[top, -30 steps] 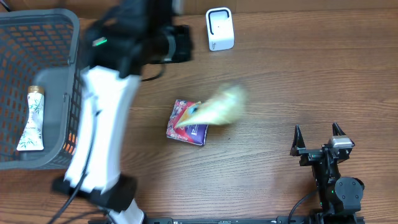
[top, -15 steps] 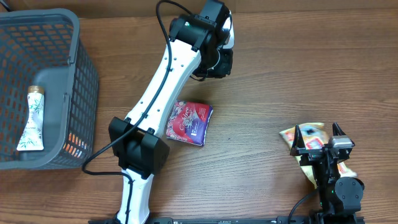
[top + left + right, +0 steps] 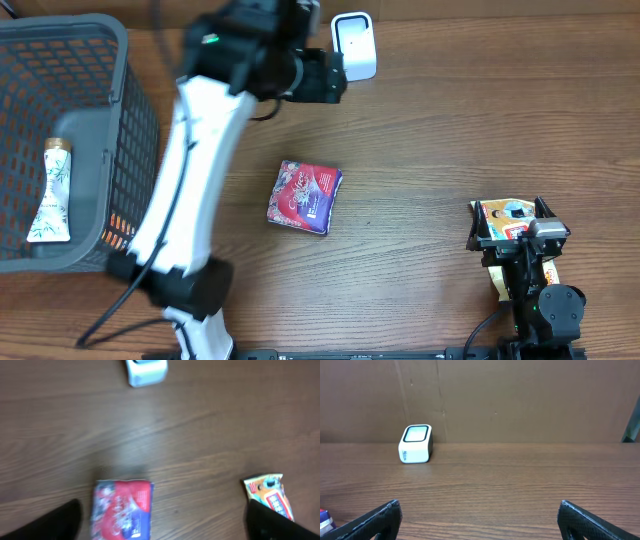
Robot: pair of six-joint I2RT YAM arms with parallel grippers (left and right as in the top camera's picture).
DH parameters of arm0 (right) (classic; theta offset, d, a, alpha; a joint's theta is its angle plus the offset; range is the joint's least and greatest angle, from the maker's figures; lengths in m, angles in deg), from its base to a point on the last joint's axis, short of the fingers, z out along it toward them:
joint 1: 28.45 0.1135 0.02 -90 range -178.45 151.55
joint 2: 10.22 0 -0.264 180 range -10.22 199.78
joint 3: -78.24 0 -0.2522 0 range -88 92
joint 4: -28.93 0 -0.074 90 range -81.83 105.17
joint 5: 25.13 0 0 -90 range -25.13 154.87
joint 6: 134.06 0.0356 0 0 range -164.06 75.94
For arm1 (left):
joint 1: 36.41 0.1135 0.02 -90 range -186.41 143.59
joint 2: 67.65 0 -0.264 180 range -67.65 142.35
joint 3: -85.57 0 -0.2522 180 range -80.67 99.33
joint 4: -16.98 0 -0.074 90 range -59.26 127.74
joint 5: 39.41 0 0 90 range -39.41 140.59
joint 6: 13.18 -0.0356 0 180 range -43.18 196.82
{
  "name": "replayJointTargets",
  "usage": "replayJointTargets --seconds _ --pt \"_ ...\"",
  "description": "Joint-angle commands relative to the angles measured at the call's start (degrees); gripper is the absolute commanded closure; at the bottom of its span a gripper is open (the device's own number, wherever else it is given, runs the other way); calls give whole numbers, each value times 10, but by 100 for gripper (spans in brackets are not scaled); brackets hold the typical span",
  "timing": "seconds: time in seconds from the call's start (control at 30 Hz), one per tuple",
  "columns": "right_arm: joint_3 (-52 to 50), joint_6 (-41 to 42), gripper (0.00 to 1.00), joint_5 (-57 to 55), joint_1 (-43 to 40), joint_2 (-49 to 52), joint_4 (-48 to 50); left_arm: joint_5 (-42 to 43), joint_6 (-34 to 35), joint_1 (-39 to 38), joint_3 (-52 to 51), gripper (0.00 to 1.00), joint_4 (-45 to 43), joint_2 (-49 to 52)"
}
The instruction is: Scan the item barcode
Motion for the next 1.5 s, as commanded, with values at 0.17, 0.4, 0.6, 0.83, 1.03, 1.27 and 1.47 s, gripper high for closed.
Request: replayJointTargets --seconds 0.17,0.4,0.6,0.83,1.03,1.27,1.47 --pt "-6 -3 0 -1 3 -6 4 -76 -7 179 13 0 28 -163" --pt "-6 -3 0 -1 3 -6 4 -83 37 426 13 0 53 -221" --pt "-6 -3 0 -1 3 -6 4 -83 99 584 -8 0 76 -193" --pt "-6 -3 0 -1 3 -6 4 -77 99 608 -12 0 83 -104" --pt "-6 -3 0 -1 3 -6 4 -76 88 605 -12 0 85 -18" --pt "-6 -3 0 -1 3 -6 4 -71 39 584 -12 0 124 28" --pt "-6 -3 0 -1 3 -6 4 -113 48 572 -65 0 125 38"
